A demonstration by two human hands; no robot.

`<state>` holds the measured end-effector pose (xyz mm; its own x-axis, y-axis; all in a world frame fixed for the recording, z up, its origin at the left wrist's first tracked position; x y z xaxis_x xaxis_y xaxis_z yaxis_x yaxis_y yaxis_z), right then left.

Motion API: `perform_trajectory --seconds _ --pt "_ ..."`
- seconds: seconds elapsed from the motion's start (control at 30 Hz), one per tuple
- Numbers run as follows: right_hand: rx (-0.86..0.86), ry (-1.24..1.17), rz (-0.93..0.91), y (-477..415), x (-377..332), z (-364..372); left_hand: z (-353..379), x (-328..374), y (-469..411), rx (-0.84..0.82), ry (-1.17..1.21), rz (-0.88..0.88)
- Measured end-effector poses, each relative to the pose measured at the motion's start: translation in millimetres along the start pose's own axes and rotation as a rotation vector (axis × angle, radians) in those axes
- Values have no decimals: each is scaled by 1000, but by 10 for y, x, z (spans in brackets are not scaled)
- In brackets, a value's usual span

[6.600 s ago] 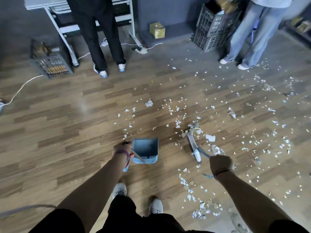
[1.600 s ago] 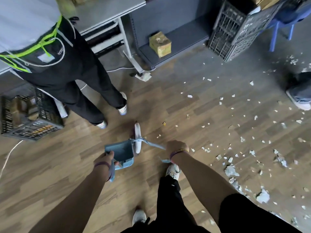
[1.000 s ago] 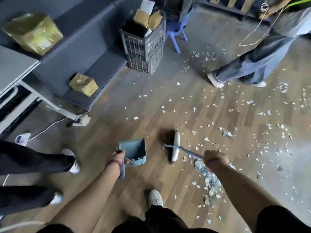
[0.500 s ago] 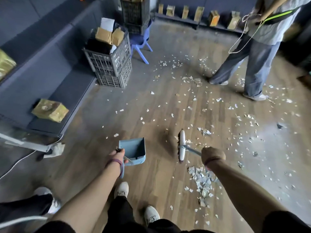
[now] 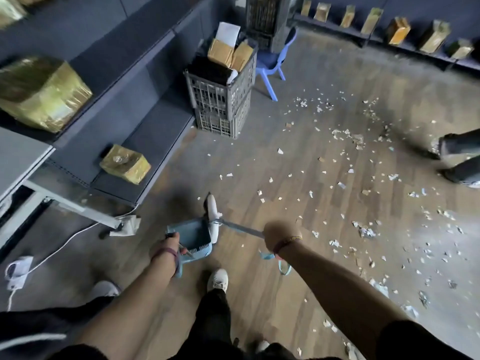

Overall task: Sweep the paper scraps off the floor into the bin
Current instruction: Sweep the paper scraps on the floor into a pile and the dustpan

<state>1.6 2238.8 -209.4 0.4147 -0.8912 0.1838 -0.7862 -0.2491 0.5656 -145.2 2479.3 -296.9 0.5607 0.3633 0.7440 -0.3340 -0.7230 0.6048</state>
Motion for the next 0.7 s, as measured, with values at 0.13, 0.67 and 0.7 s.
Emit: perform_trajectory --seconds 0.13,0.67,0.7 --pt "-2 -20 -65 -329 -733 -287 -436 249 -440 72 97 -46" --pt "-226 -140 167 -1188 -692 57 -234 666 -1084 23 6 -80" --pt "-229 -127 208 -1153 -511 87 -105 707 -1077 -8 -2 -79"
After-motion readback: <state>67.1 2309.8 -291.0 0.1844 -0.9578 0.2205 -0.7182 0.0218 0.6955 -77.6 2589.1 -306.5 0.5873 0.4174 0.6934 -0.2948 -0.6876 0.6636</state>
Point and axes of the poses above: each hand's wrist, its own y-axis away from the middle knuckle, its own z-axis out of the palm, x = y × z, the point moved 3 cm from there along -y, towards the middle knuckle, and after that the axes turned 12 degrees about z, right-handed, at the moved point
